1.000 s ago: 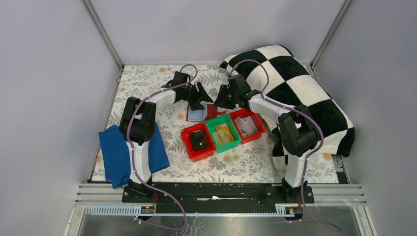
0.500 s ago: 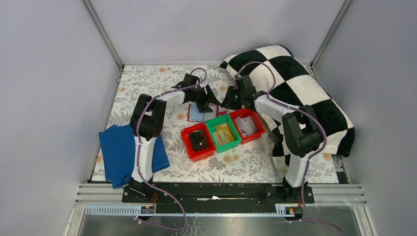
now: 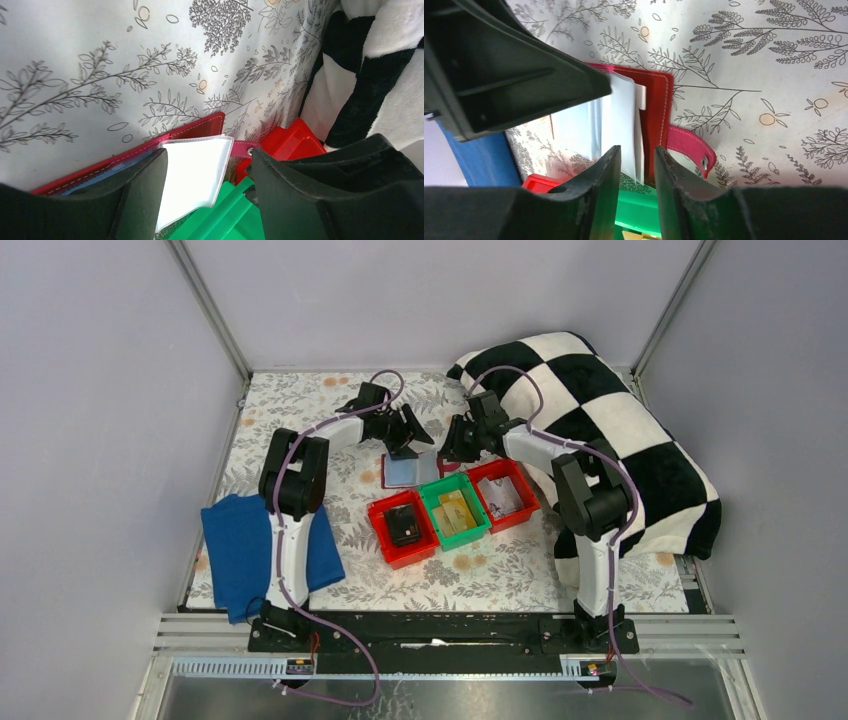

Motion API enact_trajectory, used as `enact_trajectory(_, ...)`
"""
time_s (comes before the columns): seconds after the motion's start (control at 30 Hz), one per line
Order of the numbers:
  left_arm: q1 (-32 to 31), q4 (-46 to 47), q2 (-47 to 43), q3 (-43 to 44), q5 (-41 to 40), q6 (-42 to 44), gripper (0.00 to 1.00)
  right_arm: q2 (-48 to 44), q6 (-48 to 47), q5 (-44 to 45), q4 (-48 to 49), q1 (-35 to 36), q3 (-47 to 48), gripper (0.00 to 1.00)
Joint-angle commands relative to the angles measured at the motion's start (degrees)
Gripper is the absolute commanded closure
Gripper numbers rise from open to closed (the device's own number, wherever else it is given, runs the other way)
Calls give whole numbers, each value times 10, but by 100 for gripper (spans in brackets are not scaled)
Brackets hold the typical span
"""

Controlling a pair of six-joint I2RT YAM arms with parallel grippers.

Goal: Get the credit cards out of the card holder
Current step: Open the card holder at the center of the board.

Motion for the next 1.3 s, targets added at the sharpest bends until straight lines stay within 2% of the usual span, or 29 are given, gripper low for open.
enact_trajectory(0.0,7,-6,-6,4,-22,23,33,20,-20,4,-31,4,41,59)
enact_trajectory(0.13,11,-13,-16,16,-21,28,33,44,-31,0,-53,5,65,54)
enact_trajectory(0.2,11,-16,-23,19,-20,30,33,51,-35,-8,-53,7,70,39)
enact_trajectory(0.23,11,-16,-27,20,-20,30,33,54,-38,-10,-55,7,74,36)
enact_trajectory(0.4,16,-11,-50,24,5,23,33,82,-54,-16,-88,10,112,33)
enact_trajectory(0.57,27,-14,-102,18,12,29,33,103,-54,-25,-91,13,129,42)
enact_trajectory(0.8,42,-27,-177,-33,4,53,32,131,-43,-61,-79,18,148,46)
enact_trajectory(1.07,58,-20,-268,-164,3,79,32,147,0,-63,-38,23,149,74)
enact_trajectory(1.27,59,-19,-297,-246,-14,92,32,153,34,-54,-14,23,151,82)
